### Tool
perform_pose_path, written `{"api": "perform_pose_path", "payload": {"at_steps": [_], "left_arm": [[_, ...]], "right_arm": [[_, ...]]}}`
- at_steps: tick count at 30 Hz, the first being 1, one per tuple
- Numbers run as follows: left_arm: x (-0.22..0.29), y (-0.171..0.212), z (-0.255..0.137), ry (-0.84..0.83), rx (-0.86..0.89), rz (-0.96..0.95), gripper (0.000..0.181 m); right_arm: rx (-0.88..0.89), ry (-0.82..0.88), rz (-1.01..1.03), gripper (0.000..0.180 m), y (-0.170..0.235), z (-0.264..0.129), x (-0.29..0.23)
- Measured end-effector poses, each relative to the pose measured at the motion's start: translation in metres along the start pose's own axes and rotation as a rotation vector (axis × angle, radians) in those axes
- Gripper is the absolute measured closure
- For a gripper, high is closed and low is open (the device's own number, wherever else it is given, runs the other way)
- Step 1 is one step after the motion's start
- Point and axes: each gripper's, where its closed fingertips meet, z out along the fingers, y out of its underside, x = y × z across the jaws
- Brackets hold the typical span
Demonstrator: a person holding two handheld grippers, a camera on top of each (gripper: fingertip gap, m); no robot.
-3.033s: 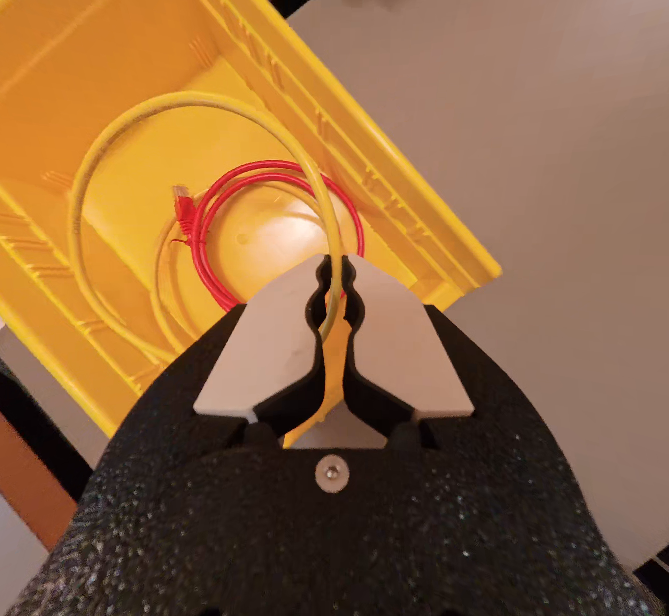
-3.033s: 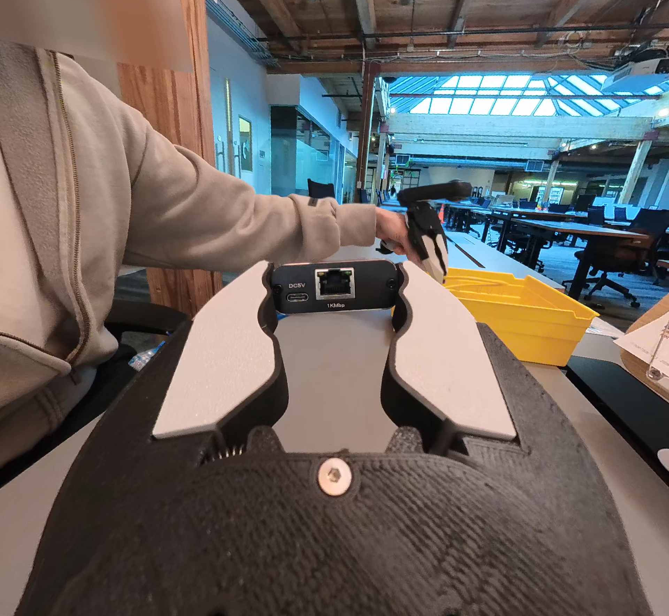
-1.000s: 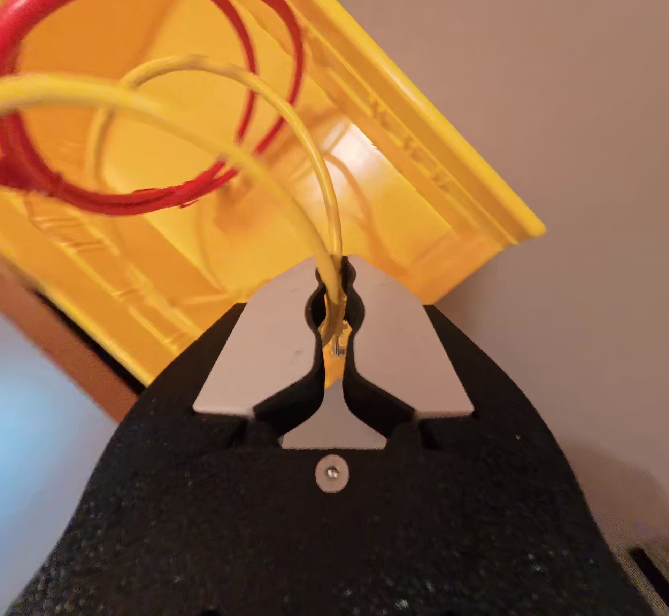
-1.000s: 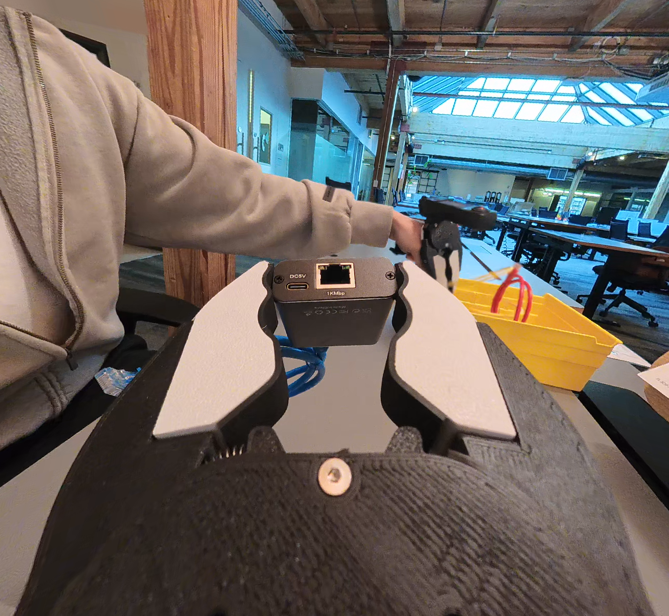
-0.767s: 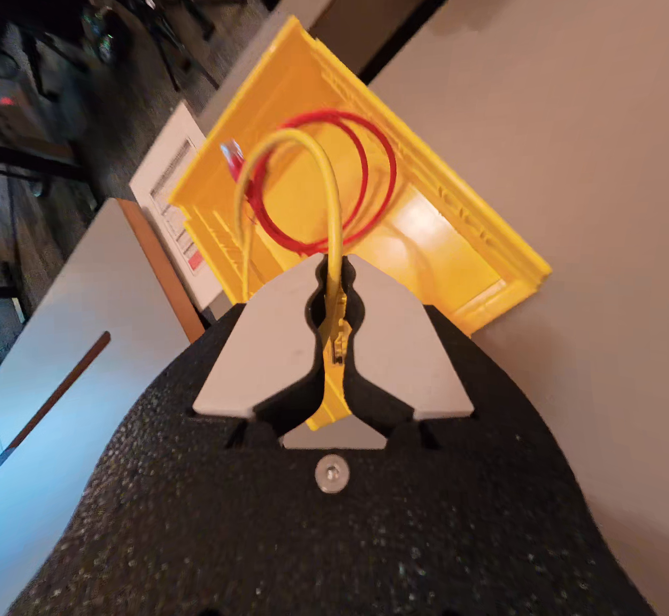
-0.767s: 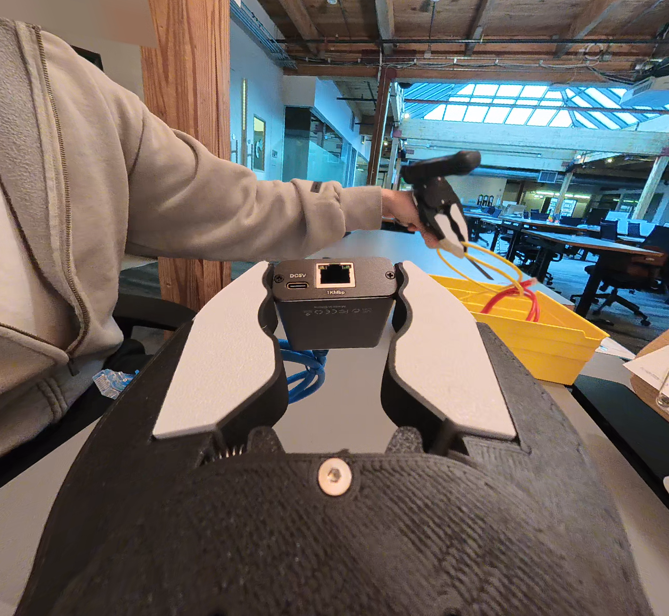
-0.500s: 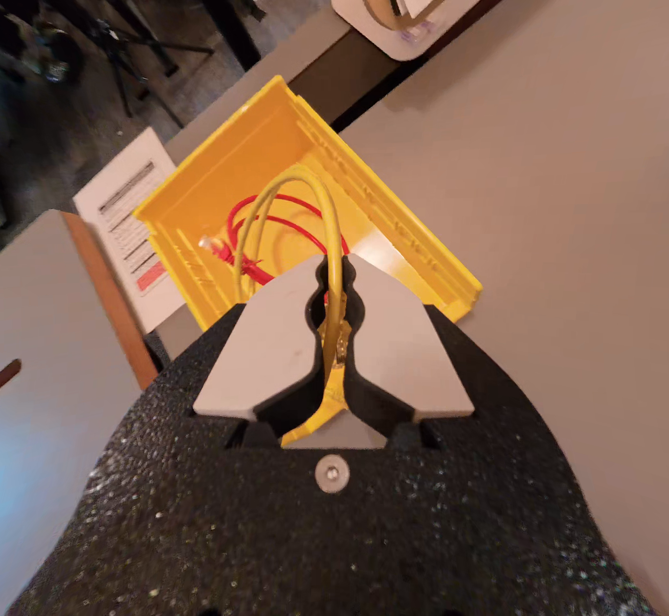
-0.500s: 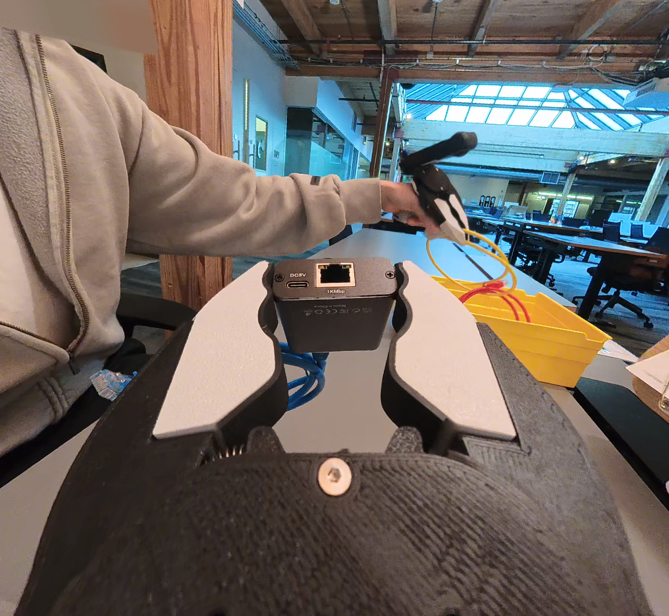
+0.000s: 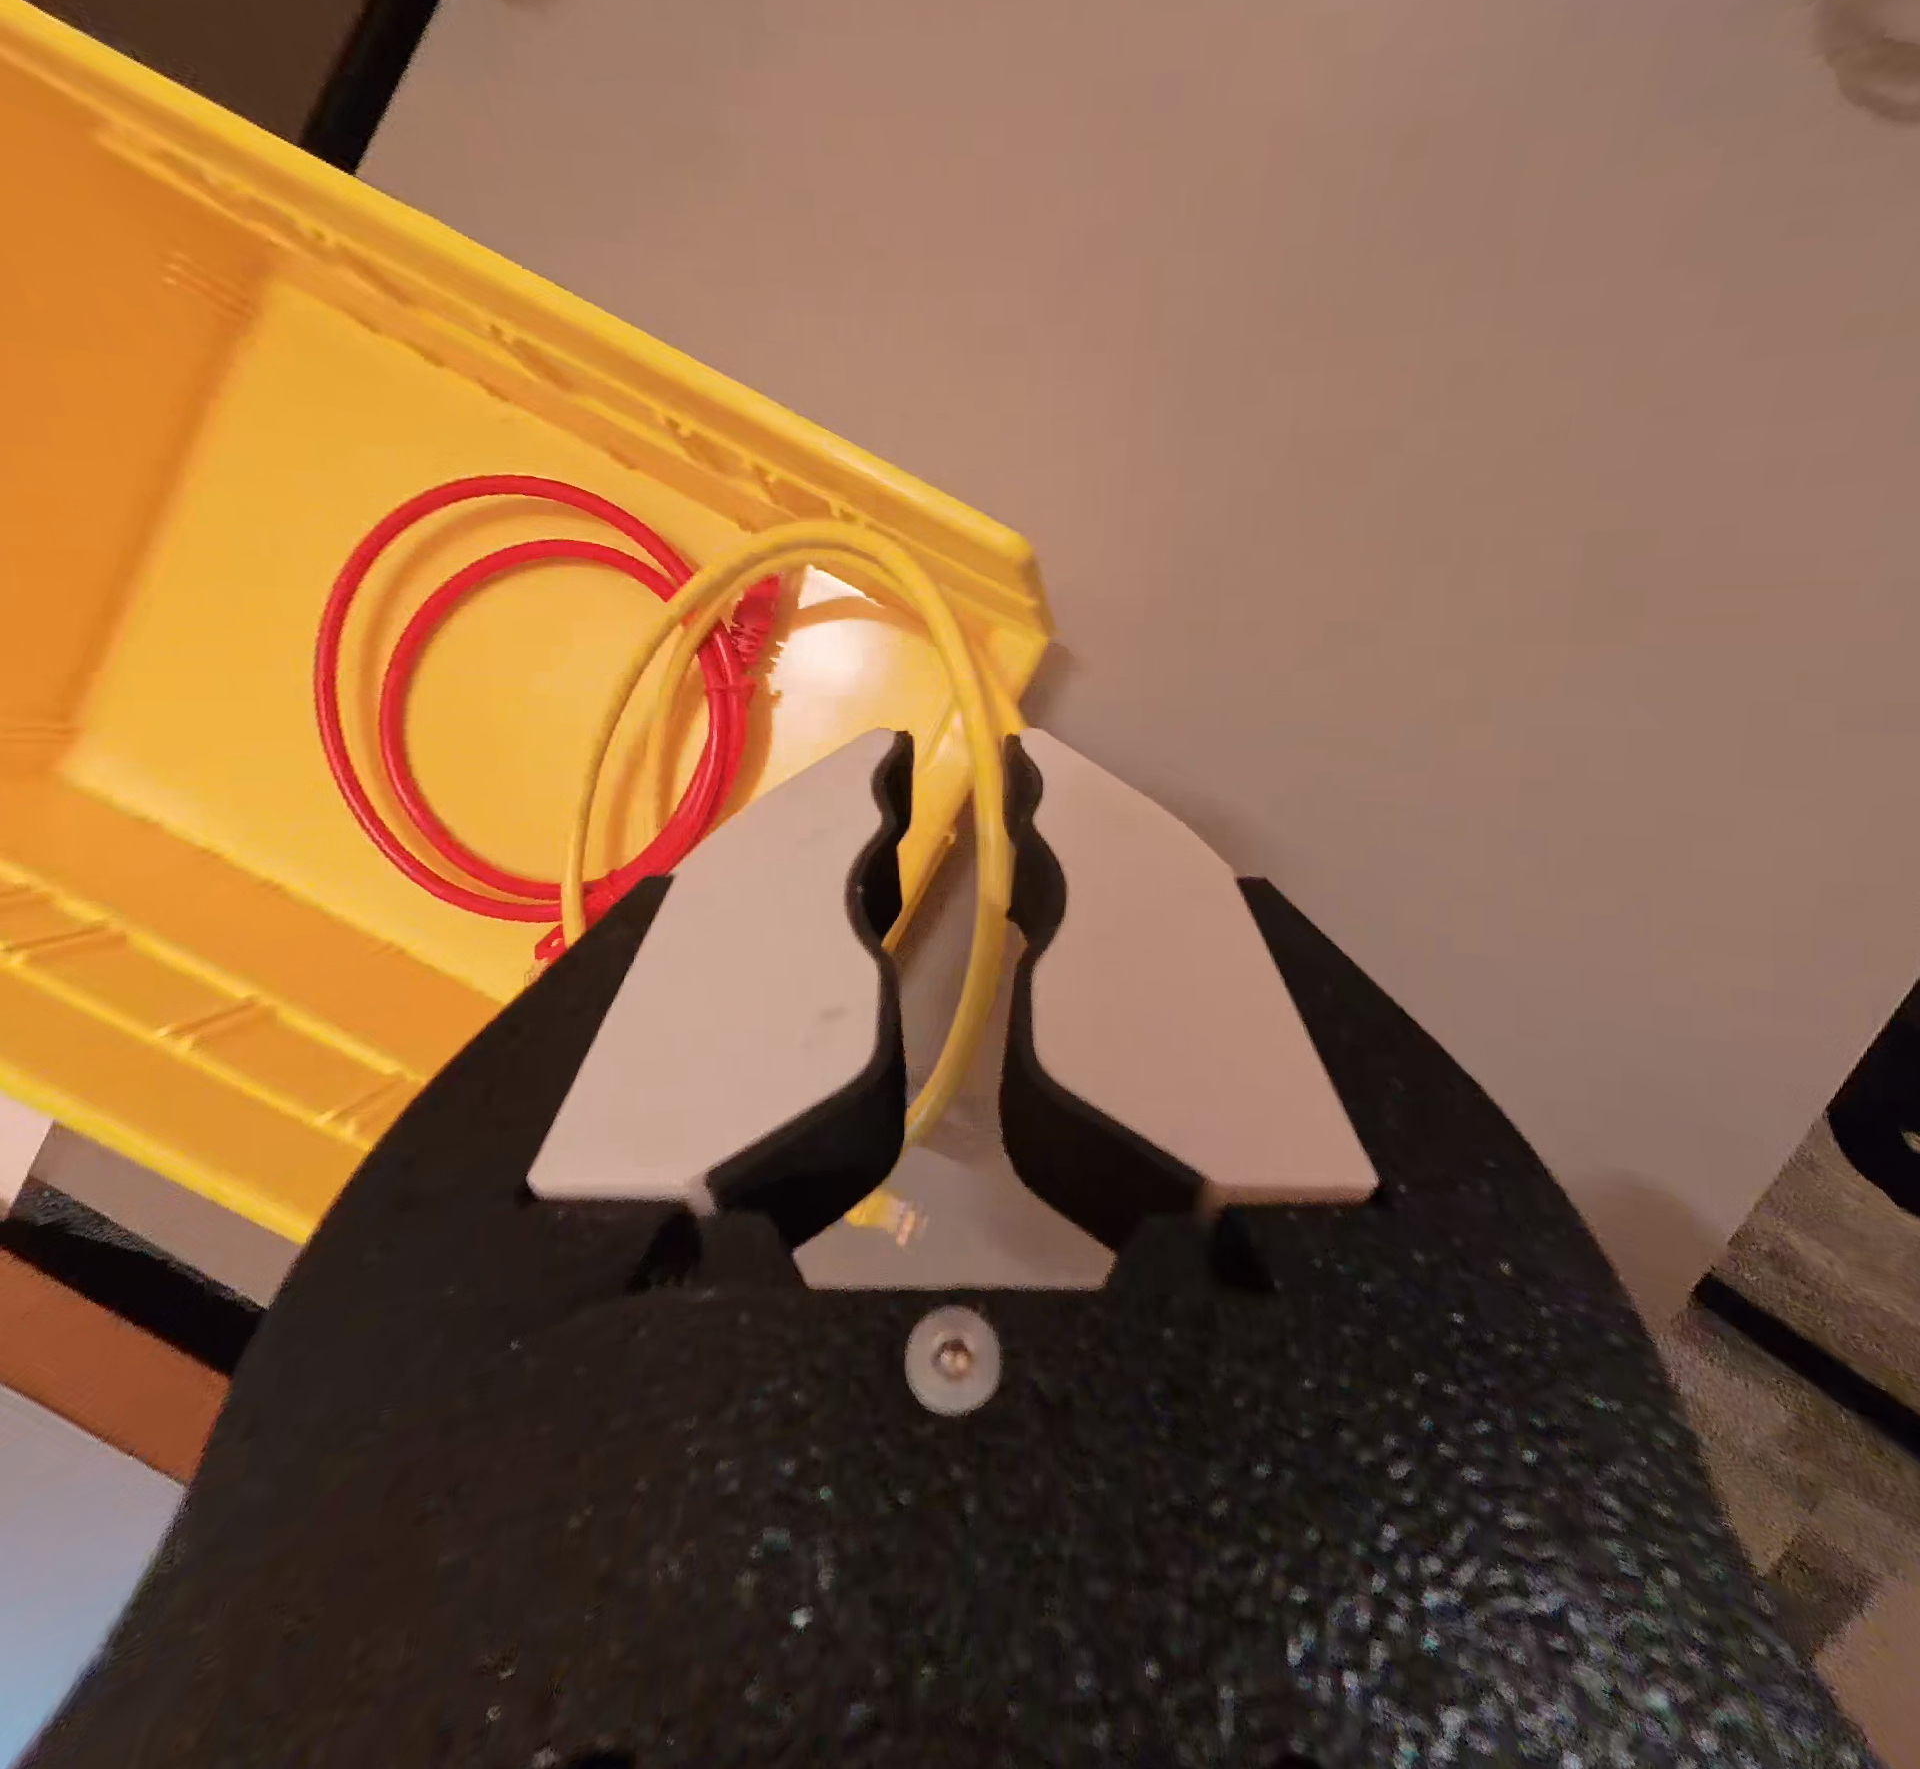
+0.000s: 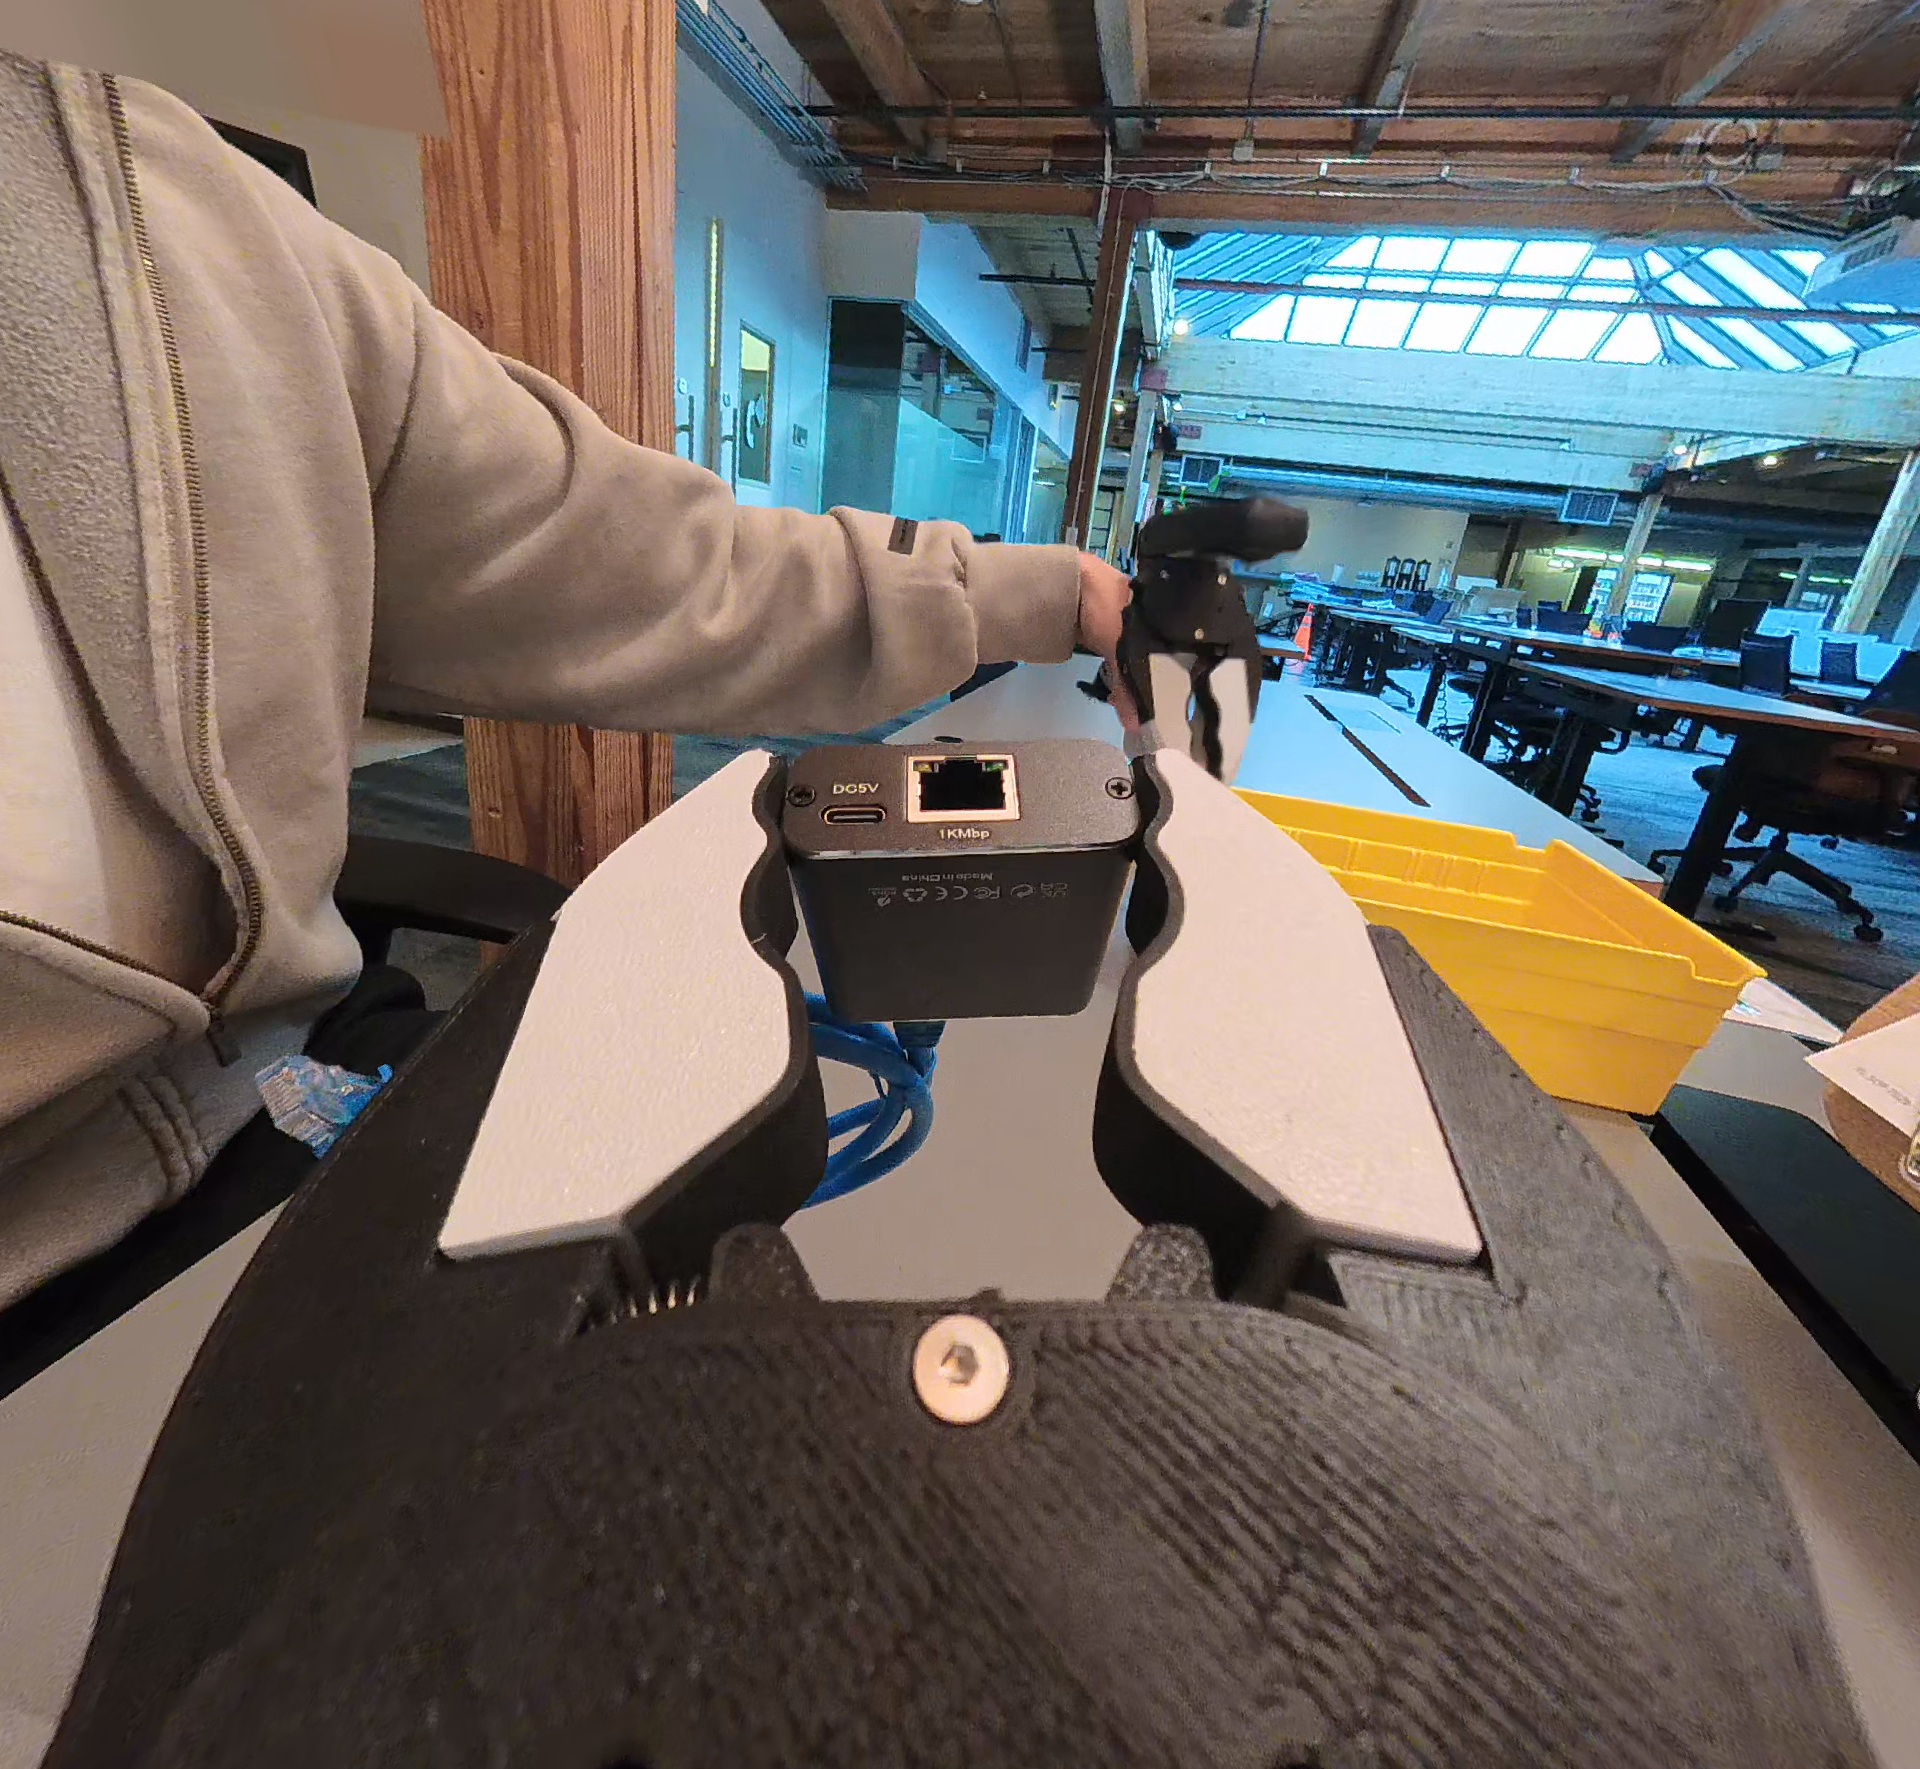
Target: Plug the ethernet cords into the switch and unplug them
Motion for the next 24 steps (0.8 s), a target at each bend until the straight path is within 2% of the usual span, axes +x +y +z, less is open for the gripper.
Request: {"api": "perform_pose_path", "payload": {"at_steps": [4, 6, 9, 12, 17, 20, 24], "left_arm": [[-0.003, -0.026, -0.020, 0.040, 0.182, -0.070, 0.161], [-0.017, -0.029, -0.025, -0.004, 0.224, -0.124, 0.145], [-0.059, 0.006, -0.014, -0.220, 0.034, -0.210, 0.131], [-0.082, 0.038, 0.005, -0.357, -0.163, -0.130, 0.134], [-0.078, 0.060, 0.045, -0.300, -0.321, 0.083, 0.143], [-0.086, 0.074, 0.057, -0.302, -0.414, 0.141, 0.147], [-0.088, 0.069, 0.079, -0.292, -0.373, 0.186, 0.148]], "right_arm": [[-0.004, 0.005, 0.002, 0.116, 0.001, -0.001, 0.001], [-0.004, 0.007, 0.004, 0.116, 0.002, -0.002, 0.002], [-0.001, 0.010, 0.007, 0.116, 0.002, -0.003, 0.003], [-0.005, 0.011, 0.009, 0.116, 0.003, -0.003, 0.003], [-0.009, 0.020, 0.018, 0.116, 0.006, -0.006, 0.006], [-0.012, 0.029, 0.025, 0.116, 0.009, -0.008, 0.008], [-0.013, 0.036, 0.031, 0.116, 0.011, -0.010, 0.010]]}}
